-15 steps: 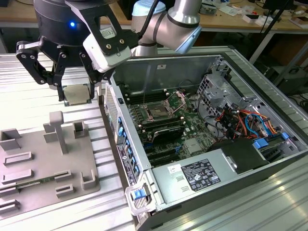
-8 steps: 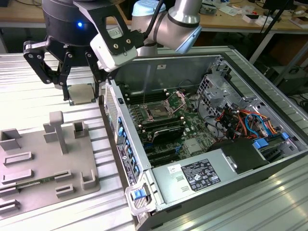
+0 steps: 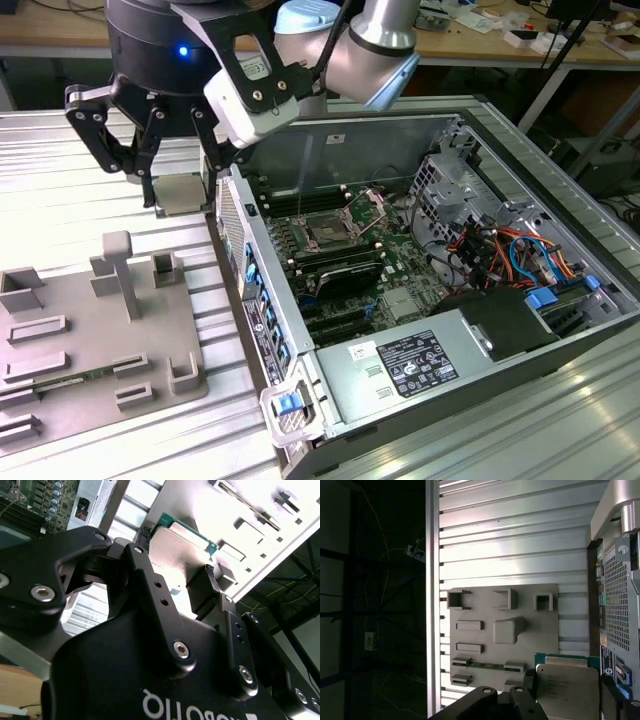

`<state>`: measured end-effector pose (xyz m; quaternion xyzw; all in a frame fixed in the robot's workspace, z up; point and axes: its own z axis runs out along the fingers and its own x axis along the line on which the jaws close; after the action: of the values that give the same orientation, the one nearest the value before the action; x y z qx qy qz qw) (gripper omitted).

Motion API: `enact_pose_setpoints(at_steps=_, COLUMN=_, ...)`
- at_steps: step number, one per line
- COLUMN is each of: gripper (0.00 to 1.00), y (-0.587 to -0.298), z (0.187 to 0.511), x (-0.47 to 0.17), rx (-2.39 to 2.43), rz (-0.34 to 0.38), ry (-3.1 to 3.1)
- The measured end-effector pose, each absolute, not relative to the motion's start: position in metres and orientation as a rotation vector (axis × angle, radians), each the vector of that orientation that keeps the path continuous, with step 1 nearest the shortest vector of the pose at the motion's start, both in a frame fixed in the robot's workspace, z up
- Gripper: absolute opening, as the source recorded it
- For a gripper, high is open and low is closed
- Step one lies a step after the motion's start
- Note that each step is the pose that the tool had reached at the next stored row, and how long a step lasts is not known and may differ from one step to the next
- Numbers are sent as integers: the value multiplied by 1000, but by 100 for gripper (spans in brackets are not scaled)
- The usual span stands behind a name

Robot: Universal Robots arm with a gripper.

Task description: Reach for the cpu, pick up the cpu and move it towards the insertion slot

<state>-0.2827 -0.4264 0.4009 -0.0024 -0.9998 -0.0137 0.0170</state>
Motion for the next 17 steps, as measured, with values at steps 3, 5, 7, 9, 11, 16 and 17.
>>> enact_pose_setpoints(at_steps=3, gripper=55, y=-426, z=401, x=-279, rx=-8, rz=-43, ry=-3107)
enact_pose_setpoints(at_steps=5, gripper=55, y=-426, z=401, x=-276, rx=-7, rz=-43, ry=-3107)
enact_pose_setpoints(at_steps=7, gripper=55, y=-426, z=401, x=-273, rx=-8, rz=-43, ry=-3107)
enact_pose_setpoints(at_steps=9, gripper=55, y=-426, z=401, x=-271, rx=-8, rz=-43, ry=-3107)
enact_pose_setpoints(at_steps=11, gripper=55, y=-426, z=401, x=-268, rx=-8, rz=-43, ry=-3107)
enact_pose_setpoints(at_steps=16, gripper=55, y=-426, z=401, x=-260, rx=-7, rz=-43, ry=-3107)
enact_pose_setpoints(at_steps=17, gripper=55, y=-426, z=401, x=-259, rx=-8, rz=-43, ry=-3107)
